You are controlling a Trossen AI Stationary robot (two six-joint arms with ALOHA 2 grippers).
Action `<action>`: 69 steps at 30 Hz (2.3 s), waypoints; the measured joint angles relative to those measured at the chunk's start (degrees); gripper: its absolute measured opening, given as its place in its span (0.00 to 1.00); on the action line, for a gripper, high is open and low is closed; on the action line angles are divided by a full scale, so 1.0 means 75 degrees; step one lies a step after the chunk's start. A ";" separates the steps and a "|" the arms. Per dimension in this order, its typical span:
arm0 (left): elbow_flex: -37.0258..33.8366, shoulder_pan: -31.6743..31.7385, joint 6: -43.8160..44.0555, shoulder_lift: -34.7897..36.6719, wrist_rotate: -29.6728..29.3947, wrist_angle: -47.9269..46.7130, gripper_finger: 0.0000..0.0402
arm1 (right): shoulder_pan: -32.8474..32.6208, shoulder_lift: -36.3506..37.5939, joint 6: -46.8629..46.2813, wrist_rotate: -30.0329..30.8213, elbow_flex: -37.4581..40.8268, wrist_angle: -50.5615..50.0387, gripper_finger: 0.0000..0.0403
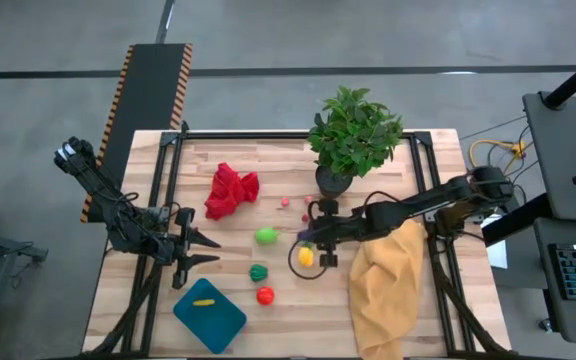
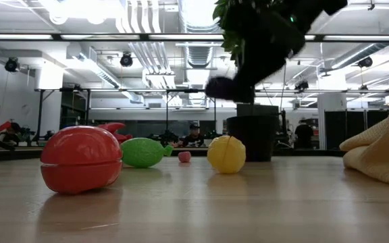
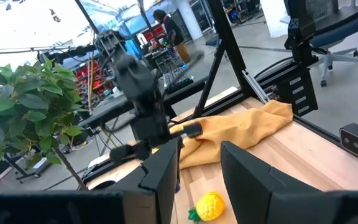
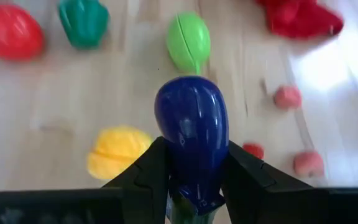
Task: Pick and placing Produce into tupperware
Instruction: Put the purple eggplant into the blue bin
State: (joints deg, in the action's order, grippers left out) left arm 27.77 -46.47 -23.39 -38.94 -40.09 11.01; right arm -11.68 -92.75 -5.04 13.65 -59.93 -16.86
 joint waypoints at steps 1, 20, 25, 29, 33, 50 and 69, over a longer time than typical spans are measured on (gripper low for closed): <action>0.0000 -0.0001 0.0001 0.0001 -0.0006 -0.0001 0.27 | -0.0030 0.0025 0.0006 -0.0005 -0.0083 0.0057 0.27; 0.0000 -0.0001 0.0064 -0.0055 -0.0127 -0.0008 0.27 | -0.1120 -0.0831 0.0493 -0.0018 -0.1136 0.2595 0.27; -0.0003 0.0001 0.0064 -0.0049 -0.0129 0.0011 0.27 | -0.1381 -0.1354 0.0516 -0.0018 -0.1628 0.3142 0.27; -0.0003 -0.0001 0.0064 0.0005 -0.0126 -0.0003 0.27 | -0.1615 -0.2054 0.0719 -0.0013 -0.2453 0.3217 0.27; -0.0003 -0.0001 0.0067 -0.0001 -0.0126 -0.0002 0.27 | -0.1812 -0.2991 0.1165 -0.0018 -0.3466 0.3215 0.27; -0.0003 -0.0004 0.0067 0.0006 -0.0123 -0.0131 0.27 | -0.1842 -0.5863 0.1302 -0.0096 -0.6999 0.2791 0.27; 0.0000 -0.0004 0.0064 0.0055 -0.0123 -0.0181 0.27 | -0.1841 -0.6867 0.0711 -0.0598 -0.8558 0.1684 0.27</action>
State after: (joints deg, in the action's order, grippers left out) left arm 27.77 -46.50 -22.92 -38.52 -41.01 9.65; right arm -25.48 -144.26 0.29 9.17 -124.11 -4.24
